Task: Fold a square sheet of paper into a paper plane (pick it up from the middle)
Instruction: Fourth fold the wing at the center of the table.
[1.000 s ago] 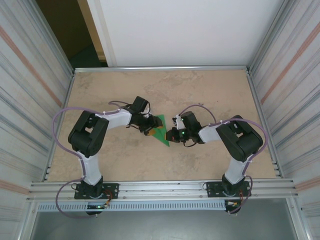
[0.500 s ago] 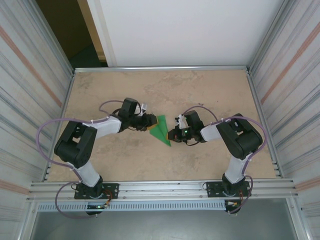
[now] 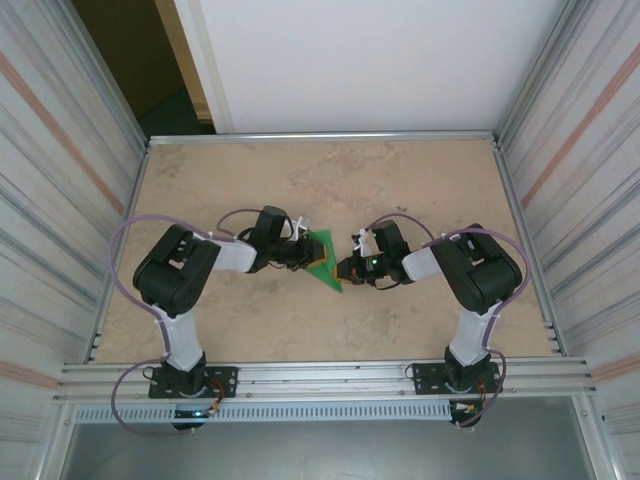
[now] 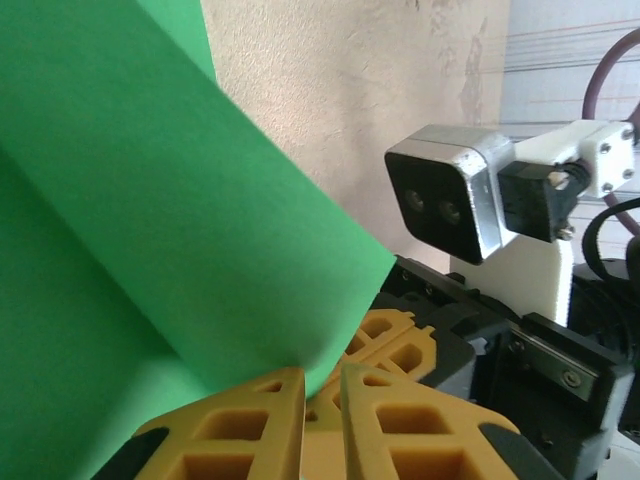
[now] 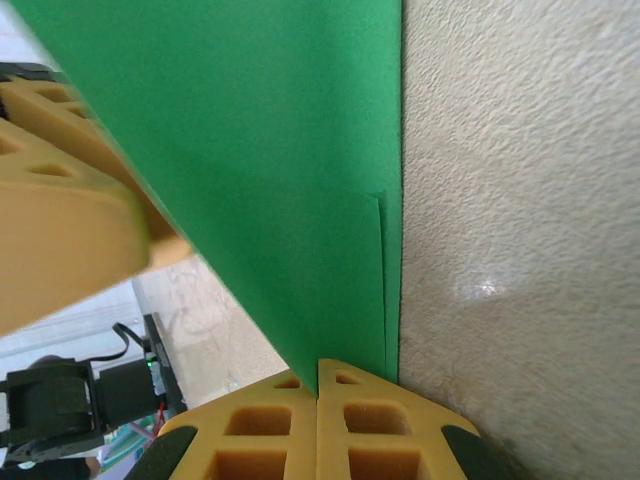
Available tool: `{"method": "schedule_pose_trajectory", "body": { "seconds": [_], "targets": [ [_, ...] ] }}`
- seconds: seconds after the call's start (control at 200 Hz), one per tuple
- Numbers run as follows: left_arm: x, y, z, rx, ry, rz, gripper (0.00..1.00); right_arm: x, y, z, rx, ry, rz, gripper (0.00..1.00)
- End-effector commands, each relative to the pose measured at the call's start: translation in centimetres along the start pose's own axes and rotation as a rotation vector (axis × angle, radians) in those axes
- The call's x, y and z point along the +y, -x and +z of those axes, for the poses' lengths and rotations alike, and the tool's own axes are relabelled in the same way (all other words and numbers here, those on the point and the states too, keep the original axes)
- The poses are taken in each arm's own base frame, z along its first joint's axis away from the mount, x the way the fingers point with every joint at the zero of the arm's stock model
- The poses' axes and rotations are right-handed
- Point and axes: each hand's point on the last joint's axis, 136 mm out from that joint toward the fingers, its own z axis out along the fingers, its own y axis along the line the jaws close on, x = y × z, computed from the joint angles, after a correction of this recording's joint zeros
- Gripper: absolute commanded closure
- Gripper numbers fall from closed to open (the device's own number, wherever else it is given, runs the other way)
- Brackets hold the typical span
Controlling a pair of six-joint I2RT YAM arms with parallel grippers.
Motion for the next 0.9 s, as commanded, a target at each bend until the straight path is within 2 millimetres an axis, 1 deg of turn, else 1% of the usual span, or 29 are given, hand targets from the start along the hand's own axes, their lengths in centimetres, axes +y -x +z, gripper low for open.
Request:
{"method": "schedule_pose_trajectory", "body": {
  "seconds": [0.0,0.18,0.411,0.481,0.656,0.897],
  "targets": [
    [-1.5,1.0,0.4,-0.003,-0.050,0.035,0.83,-1.0,-0.5,0.1,0.018,-0.013,0.053,1.00],
    [-1.4,1.1,0.7,0.000,-0.048,0.031,0.83,-1.3,-0.6,0.1,0.020,-0.017,0.059,1.00],
    [-0.7,1.2,0.9,0.002,-0.025,0.018,0.84,-1.4,-0.5,0.2,0.022,-0.018,0.064,0.99],
    [-0.5,1.1,1.0,0.004,-0.015,0.014,0.84,-1.2,-0.6,0.2,0.024,-0.013,0.059,0.96],
    [-0.3,1.2,1.1,0.011,-0.003,0.007,0.85,0.1,-0.4,-0.5,0.018,0.006,0.014,0.86],
    [0.2,1.5,1.4,0.011,0.020,-0.012,0.87,1.1,-0.6,-1.5,0.018,-0.007,-0.015,0.80]
  ]
}}
